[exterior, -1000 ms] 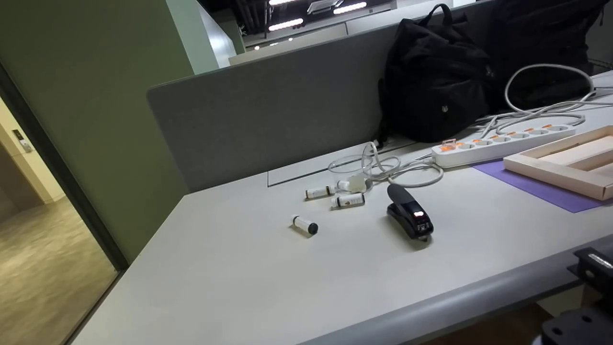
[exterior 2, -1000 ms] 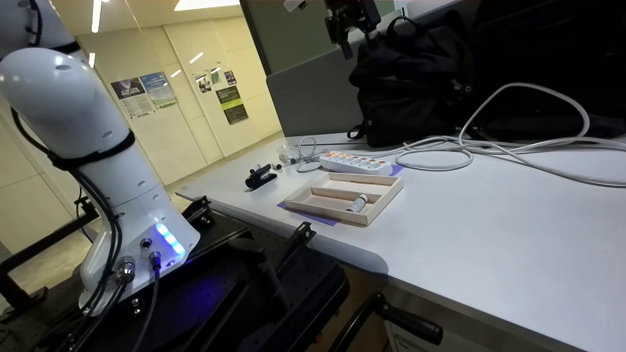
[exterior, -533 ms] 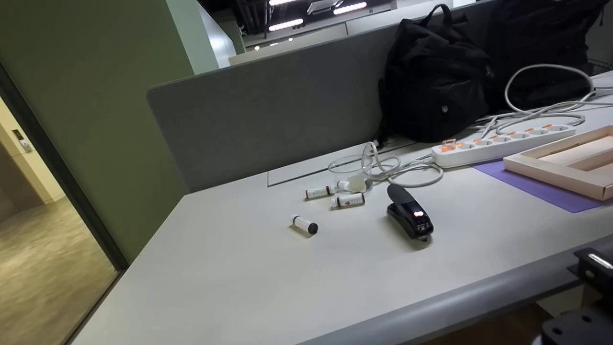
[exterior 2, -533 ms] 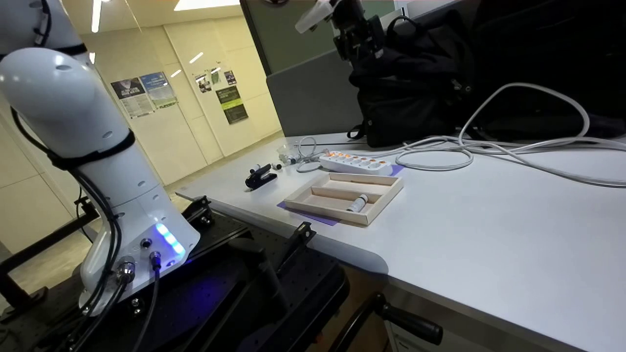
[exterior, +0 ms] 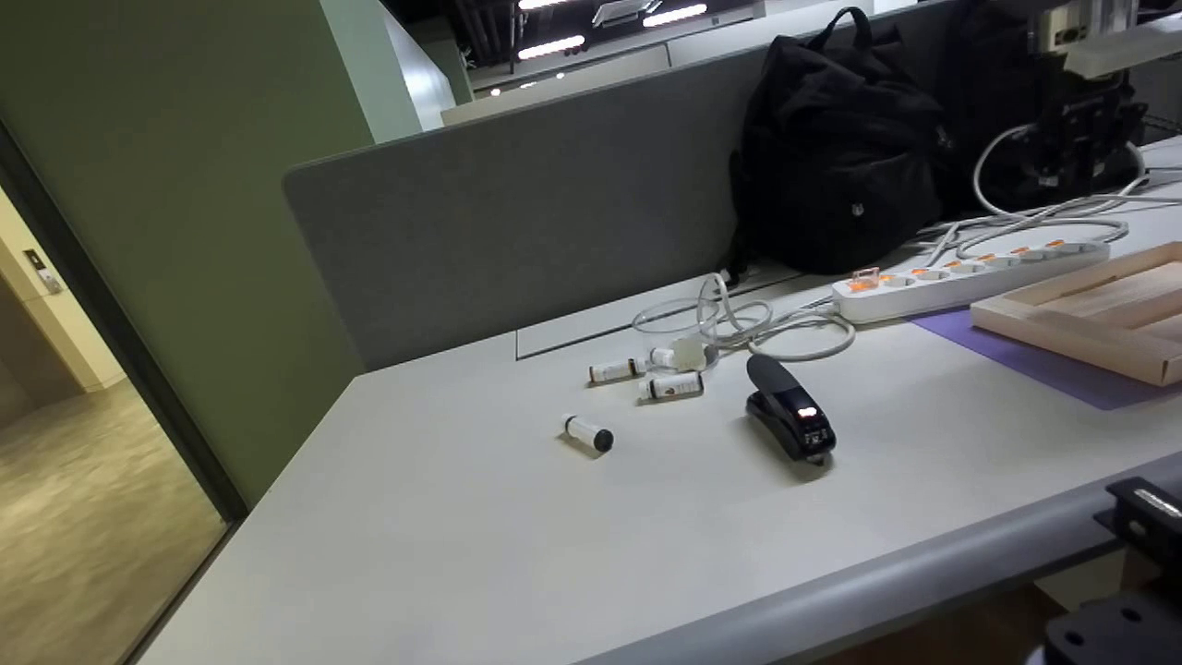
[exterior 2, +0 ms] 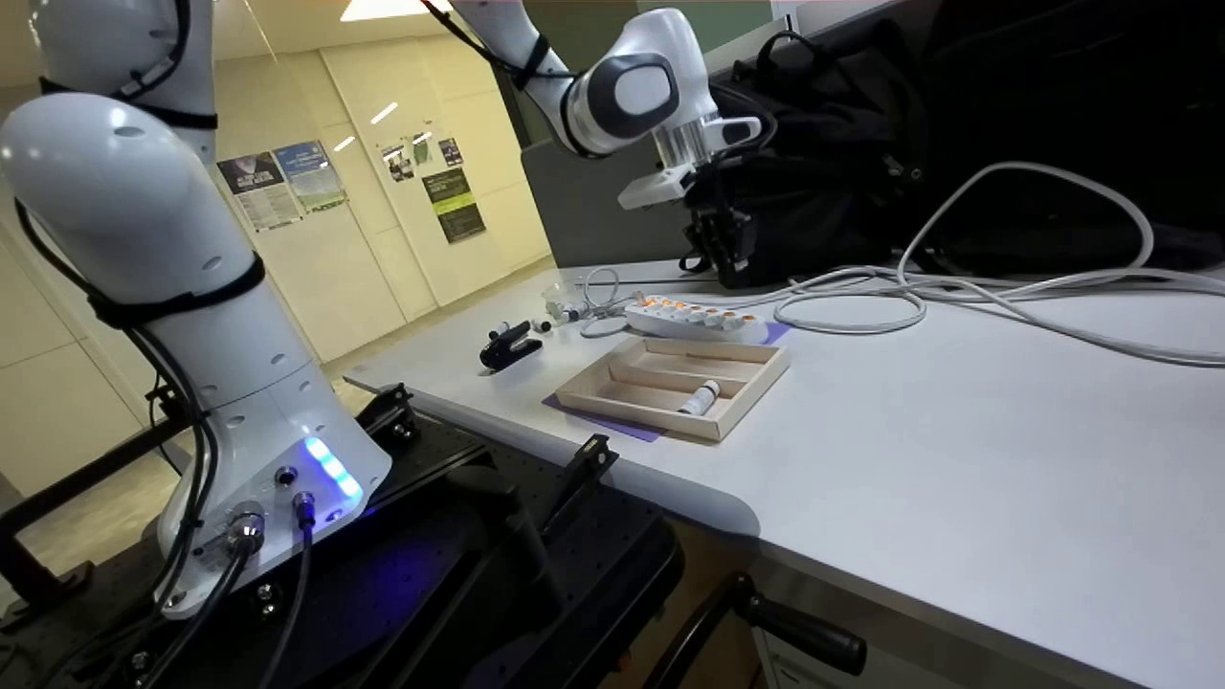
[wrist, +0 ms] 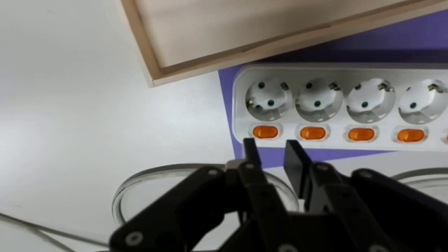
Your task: Turn on the first switch from the right
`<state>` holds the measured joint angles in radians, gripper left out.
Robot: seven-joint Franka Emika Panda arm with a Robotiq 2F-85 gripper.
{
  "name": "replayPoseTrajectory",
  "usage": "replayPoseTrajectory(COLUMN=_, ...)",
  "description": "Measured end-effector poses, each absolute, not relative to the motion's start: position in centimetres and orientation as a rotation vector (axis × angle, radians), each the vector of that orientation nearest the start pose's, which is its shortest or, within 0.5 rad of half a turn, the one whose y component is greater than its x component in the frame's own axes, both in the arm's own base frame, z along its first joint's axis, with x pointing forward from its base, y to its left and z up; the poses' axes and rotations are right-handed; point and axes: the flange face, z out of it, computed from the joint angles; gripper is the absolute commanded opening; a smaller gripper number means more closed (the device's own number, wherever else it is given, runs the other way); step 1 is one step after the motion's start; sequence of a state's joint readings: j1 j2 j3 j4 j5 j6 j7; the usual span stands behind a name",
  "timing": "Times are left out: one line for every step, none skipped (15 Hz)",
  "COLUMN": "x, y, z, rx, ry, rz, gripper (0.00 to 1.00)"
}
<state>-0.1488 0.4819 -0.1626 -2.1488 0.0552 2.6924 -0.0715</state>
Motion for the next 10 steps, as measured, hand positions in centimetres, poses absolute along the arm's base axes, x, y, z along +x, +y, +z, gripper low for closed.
replayPoseTrajectory(x=54.9, y=-17.6, z=17.0, rx=-3.176, ry=0.417, rz=-0.089, gripper=0.0)
replayPoseTrajectory(x=55.3, y=-17.3, z=16.1, rx=-3.178, ry=0.405, rz=-0.09, gripper=0.0)
replayPoseTrajectory(x=55.7, y=-17.1, z=15.4, rx=-3.179, ry=0.395, rz=-0.09, gripper=0.0)
replayPoseTrajectory(x=56.1, y=-16.9, z=15.0, rx=-3.18, ry=0.387, rz=-0.093, gripper=0.0)
replayPoseTrajectory(x=56.4, y=-16.8, z=14.7, rx=-3.181, ry=0.382, rz=-0.094, gripper=0.0)
replayPoseTrajectory(x=56.6, y=-16.8, z=14.5, rx=-3.182, ry=0.378, rz=-0.095, gripper=0.0)
replayPoseTrajectory(x=56.8, y=-16.9, z=14.4, rx=-3.184, ry=0.376, rz=-0.095, gripper=0.0)
replayPoseTrajectory(x=56.9, y=-16.9, z=14.3, rx=-3.186, ry=0.373, rz=-0.094, gripper=0.0)
replayPoseTrajectory(x=57.0, y=-17.0, z=14.1, rx=-3.19, ry=0.37, rz=-0.093, gripper=0.0)
replayPoseTrajectory(x=57.2, y=-17.1, z=14.0, rx=-3.194, ry=0.366, rz=-0.089, gripper=0.0)
